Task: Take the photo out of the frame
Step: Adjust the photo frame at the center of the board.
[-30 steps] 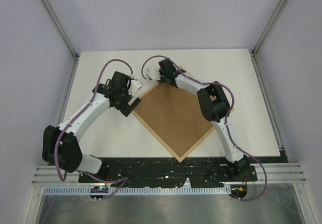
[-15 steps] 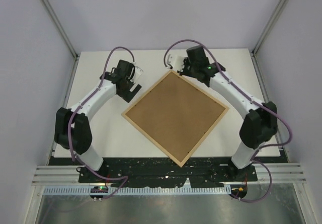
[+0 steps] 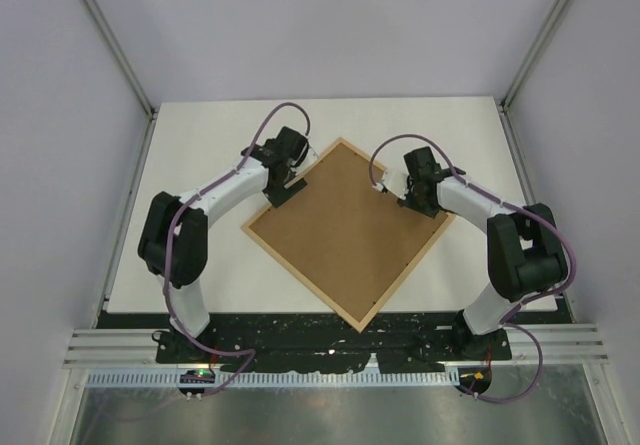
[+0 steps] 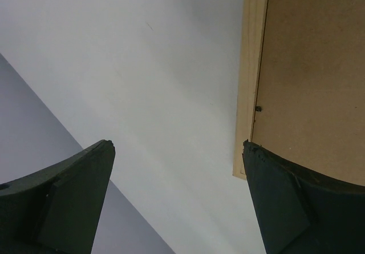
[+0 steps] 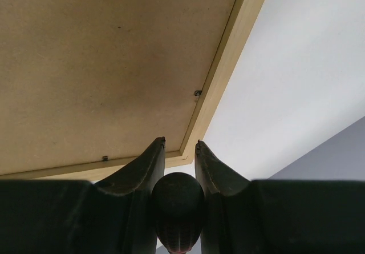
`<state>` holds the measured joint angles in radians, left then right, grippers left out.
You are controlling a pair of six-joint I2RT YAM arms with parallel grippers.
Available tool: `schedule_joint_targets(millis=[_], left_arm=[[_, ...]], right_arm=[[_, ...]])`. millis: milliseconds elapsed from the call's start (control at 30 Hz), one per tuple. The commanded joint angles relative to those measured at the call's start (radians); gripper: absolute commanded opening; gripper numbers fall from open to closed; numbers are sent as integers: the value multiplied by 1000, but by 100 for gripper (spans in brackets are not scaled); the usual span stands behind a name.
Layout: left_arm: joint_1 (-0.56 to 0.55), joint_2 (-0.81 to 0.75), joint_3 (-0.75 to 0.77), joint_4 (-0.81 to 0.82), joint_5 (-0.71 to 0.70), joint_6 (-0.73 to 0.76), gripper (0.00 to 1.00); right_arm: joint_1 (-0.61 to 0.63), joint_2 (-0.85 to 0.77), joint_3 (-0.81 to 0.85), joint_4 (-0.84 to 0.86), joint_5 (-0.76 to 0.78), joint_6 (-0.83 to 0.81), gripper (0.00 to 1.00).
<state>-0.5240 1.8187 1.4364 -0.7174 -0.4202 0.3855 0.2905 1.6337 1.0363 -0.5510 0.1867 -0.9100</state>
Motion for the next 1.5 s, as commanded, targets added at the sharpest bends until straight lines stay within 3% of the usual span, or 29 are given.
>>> schedule_joint_targets(millis=[0, 467, 667, 800, 933, 1100, 1333, 1467], left_arm=[[-31, 17, 30, 13, -69, 32, 99], [-171, 77, -73, 42, -135, 85, 99], [-255, 85, -125, 35, -143, 107, 98], [-306, 85, -134, 1, -124, 107, 98], [-356, 83, -136, -46, -85, 102, 97], [-392, 73, -130, -105, -6, 75, 96], [-404, 30, -129, -143, 142, 52, 96], [-392, -7, -117, -119, 127, 23, 96]], right_arm=[[-8, 15, -41, 95, 83, -18, 8], [-54, 202, -10, 276, 244, -107, 8], [-99, 374, 151, 518, 299, -242, 8], [-106, 501, 353, 574, 272, -263, 8], [-91, 615, 535, 577, 232, -253, 8], [-27, 673, 611, 576, 177, -273, 8], [13, 621, 646, 479, 111, -210, 8], [12, 539, 663, 386, 77, -139, 8]])
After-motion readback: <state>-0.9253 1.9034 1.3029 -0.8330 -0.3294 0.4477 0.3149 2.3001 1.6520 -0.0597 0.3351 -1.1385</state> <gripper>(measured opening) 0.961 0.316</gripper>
